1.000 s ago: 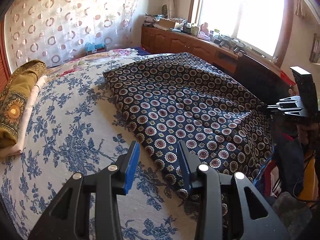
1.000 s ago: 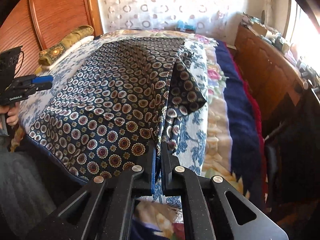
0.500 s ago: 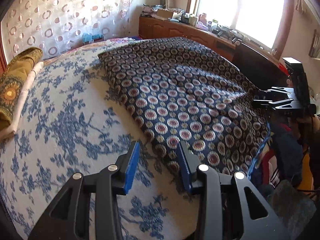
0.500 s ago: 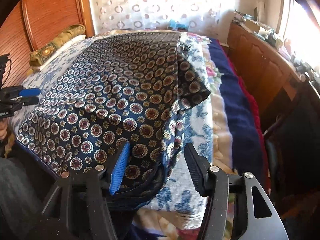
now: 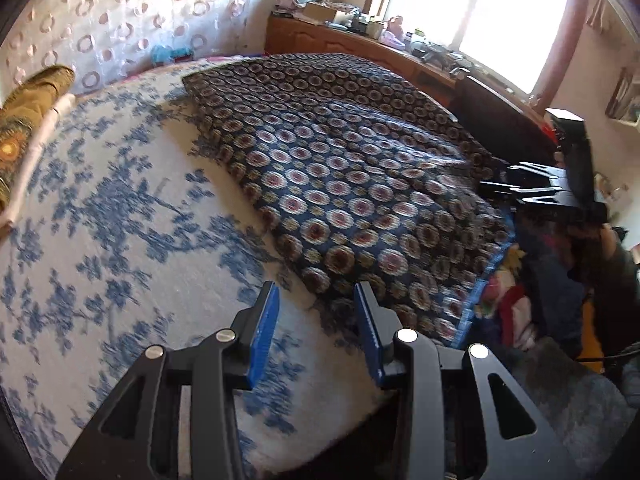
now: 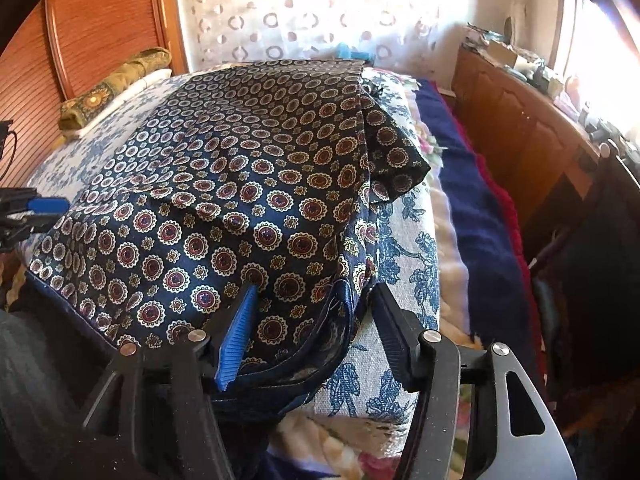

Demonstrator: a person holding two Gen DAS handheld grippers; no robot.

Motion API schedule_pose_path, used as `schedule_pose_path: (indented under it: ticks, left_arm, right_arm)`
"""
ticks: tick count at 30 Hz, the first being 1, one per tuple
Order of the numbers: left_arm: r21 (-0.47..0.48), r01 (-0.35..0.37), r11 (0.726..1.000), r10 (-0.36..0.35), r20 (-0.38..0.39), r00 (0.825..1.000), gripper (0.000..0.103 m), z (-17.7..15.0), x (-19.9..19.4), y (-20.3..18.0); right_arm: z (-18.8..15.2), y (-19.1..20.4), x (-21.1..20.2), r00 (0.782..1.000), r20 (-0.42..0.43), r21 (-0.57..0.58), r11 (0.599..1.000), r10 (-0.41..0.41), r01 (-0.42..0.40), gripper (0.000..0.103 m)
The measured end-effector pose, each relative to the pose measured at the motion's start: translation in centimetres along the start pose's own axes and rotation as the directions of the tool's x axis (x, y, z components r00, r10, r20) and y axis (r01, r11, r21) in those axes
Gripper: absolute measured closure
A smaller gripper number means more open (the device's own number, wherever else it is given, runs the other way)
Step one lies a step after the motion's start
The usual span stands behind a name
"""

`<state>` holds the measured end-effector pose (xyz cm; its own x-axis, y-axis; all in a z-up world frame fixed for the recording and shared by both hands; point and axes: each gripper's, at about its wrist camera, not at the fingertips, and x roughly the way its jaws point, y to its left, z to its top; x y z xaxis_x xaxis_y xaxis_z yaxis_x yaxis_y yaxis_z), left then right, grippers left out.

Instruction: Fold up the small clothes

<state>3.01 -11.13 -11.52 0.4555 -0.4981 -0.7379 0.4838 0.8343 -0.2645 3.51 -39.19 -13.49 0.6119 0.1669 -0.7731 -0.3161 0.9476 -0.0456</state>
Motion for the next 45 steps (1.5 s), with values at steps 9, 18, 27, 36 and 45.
schedule_pose_path:
  ticks: [9,18,27,36,45]
  left_arm:
    - [-0.007,0.061,0.998,-0.061,-0.014,0.998,0.066,0.3,0.4,-1.2]
    - [0.041,0.087,0.995,-0.088,0.010,0.996,0.103,0.8,0.7,-1.8]
    - [0.066,0.096,0.993,-0.106,0.155,0.982,0.103,6.0,-1.9,-2.8]
    - [0.060,0.090,0.994,-0.101,0.220,0.970,0.103,12.4,-1.0,-2.4]
    - [0.025,0.050,0.998,-0.055,0.217,0.975,0.103,13.3,0.8,-0.9]
  right_arm:
    - [0.1,0.2,0.1,1.000,-0.001,-0.003,1.000,-0.007,0.007,0.043]
    - [0.6,0.2,-0.8,0.999,0.031,-0.010,1.000,-0.018,0.018,0.042]
    - [2.5,1.6,-3.9,0.990,0.143,-0.035,0.999,0.011,-0.006,0.029]
    - [3.9,5.5,-4.8,0.974,0.175,-0.109,0.986,0.144,-0.126,0.028]
    - [3.5,6.2,-3.9,0.974,0.134,-0.134,0.977,0.185,-0.167,0.028]
